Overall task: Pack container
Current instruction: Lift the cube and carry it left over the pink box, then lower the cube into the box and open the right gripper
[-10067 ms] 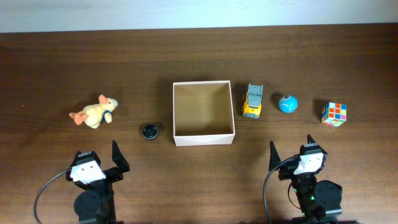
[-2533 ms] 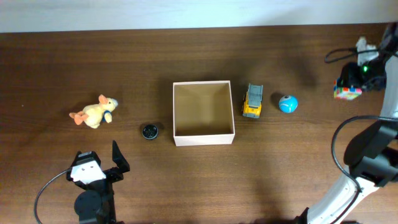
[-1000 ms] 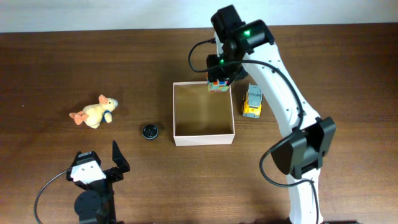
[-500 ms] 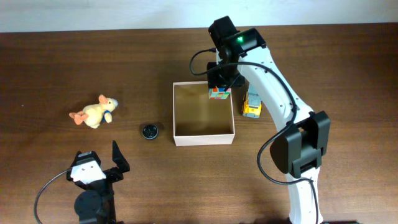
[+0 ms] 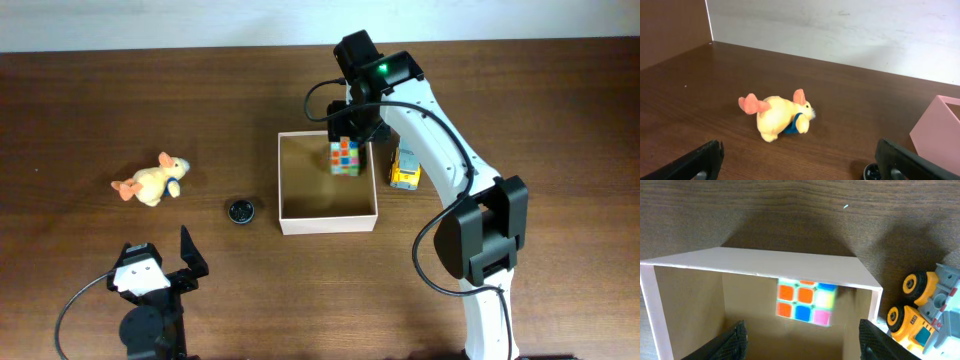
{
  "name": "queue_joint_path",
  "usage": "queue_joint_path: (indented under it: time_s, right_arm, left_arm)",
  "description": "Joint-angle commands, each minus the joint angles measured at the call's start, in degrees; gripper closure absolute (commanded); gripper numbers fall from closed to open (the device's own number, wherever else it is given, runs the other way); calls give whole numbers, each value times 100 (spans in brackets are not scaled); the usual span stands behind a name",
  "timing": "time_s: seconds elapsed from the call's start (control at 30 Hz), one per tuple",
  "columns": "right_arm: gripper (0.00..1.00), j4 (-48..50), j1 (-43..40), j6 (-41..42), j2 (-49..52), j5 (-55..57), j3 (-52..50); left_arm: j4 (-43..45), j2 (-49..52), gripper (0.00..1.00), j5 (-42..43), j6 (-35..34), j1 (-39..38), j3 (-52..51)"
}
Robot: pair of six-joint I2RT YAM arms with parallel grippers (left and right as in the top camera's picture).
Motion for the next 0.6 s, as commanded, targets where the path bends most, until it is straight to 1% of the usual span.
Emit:
queue_joint_path:
  time_s: [0.0,0.13,0.3,0.47,0.57]
  right_arm:
    - [34,46,35,7,-11,70,-24]
    - [34,59,35,-20,-11,52,-24]
    - [36,59,120,-385,-11,-542,-24]
    - [35,57,507,-824,-9,-616,-26]
    - [35,59,761,-964,83,-402,-31]
  left_arm:
    - [24,-7,1,101,11,35,-46]
    - [24,-7,1,101,11,35,-46]
    - [24,-7,1,101,11,35,-46]
    - [22,-7,1,101,11,35,-46]
    - [22,-7,1,103,11,35,-46]
